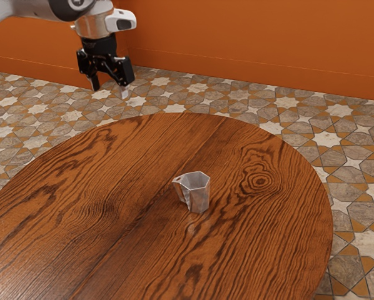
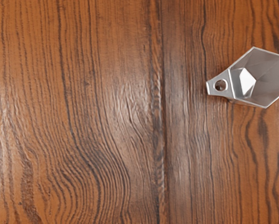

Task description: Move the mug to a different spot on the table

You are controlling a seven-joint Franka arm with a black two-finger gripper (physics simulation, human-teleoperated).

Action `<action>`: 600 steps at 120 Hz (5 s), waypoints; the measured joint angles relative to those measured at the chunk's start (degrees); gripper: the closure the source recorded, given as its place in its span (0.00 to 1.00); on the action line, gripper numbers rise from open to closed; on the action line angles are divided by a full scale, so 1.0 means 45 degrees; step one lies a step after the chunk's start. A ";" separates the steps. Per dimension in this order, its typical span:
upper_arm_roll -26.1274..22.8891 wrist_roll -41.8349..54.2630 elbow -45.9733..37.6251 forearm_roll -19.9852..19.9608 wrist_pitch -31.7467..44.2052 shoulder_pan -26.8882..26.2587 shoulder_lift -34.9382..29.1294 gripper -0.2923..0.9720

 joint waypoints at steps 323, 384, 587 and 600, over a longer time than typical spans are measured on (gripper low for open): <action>-0.0300 2.4038 -0.4438 -0.9948 0.8499 0.0339 0.5348 0.23; -0.0347 2.4551 -0.4376 -1.0164 0.8552 0.0321 0.5508 0.36; -0.0328 2.4858 -0.6276 -1.0718 0.8622 0.1550 0.3914 0.77; -0.0328 2.4921 -0.6537 -1.0659 0.8563 0.1845 0.3647 0.77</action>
